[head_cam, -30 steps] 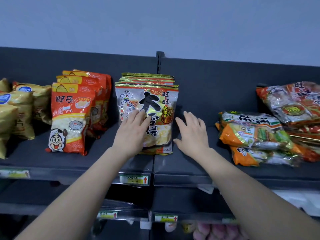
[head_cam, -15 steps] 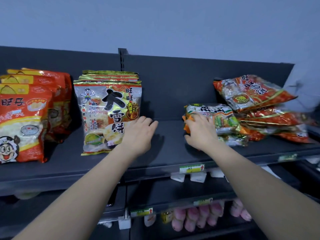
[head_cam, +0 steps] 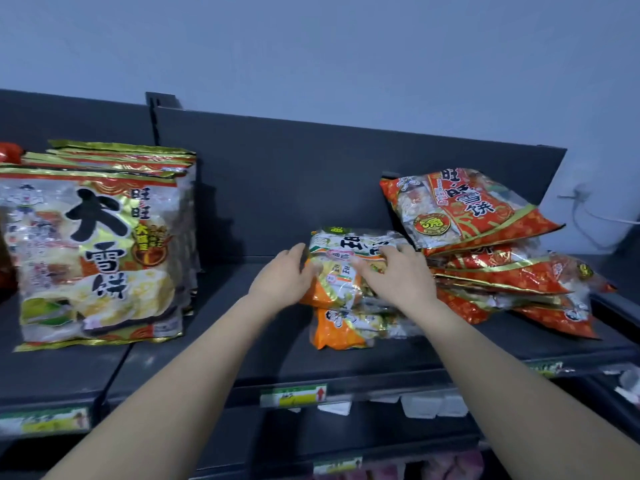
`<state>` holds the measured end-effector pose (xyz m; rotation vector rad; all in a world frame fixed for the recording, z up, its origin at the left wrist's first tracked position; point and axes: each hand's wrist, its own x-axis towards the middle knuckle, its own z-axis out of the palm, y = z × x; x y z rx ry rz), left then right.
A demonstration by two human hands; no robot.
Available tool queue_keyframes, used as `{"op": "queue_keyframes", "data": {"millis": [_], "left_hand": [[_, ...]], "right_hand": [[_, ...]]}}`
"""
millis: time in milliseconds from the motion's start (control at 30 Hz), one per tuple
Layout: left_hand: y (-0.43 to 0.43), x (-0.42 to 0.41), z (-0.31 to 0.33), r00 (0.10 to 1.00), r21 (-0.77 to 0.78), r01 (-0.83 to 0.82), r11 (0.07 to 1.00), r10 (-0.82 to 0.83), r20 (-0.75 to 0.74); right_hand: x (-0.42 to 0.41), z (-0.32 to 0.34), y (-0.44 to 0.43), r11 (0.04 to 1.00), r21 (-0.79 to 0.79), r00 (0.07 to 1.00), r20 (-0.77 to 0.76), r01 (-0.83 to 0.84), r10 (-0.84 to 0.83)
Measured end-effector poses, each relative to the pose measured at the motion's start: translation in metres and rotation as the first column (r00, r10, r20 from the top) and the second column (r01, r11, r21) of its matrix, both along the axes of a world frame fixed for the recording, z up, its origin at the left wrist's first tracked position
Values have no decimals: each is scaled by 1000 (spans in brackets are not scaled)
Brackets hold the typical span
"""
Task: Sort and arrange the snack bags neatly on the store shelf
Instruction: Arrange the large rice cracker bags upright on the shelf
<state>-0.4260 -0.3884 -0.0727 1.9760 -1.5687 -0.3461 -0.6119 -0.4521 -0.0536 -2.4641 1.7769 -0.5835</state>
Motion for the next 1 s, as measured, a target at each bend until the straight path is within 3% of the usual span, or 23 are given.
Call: {"op": "queue_keyframes", "data": {"millis": [67, 100, 200, 300, 367, 467, 633, 700, 800, 900, 1000], "left_hand": [[-10, -7, 0, 966, 63, -56, 996, 70, -247], [-14, -7, -2, 948, 91, -92, 992, 115, -296], [-17, 5, -6, 948, 167, -214, 963, 245, -202], [-11, 25, -3, 892, 280, -78, 957, 193, -409], [-5, 36, -3, 861, 337, 59, 940, 123, -493], [2, 45, -4, 907, 436, 102, 894, 97, -410], [14, 55, 7, 987, 556, -3, 831, 92, -132], [11, 62, 11, 996, 477, -73, 876, 89, -11], [5, 63, 13, 982, 200, -167, 965, 146, 119], [-3, 62, 12, 994, -6, -109, 994, 109, 10], [-9, 67, 14, 986, -37, -83, 996, 77, -146]], "right_hand": [[2, 0, -8, 994, -77, 991, 98, -81, 88], [4, 1, -9, 987, -98, 979, 150, -123, 137], [10, 3, -14, 964, -120, 921, 287, -238, 263], [18, 9, -24, 964, -69, 870, 416, -258, 263], [28, 14, -30, 977, 102, 922, 361, -185, 137], [47, 17, -33, 957, 269, 986, 155, -107, 67], [49, 16, -45, 951, 299, 997, 31, -80, 75], [48, 12, -48, 957, 270, 993, 87, -105, 85], [51, 10, -44, 955, 187, 953, 243, -231, 183], [52, 12, -33, 914, 88, 882, 313, -395, 351], [48, 19, -25, 850, 7, 789, 378, -526, 485]]}}
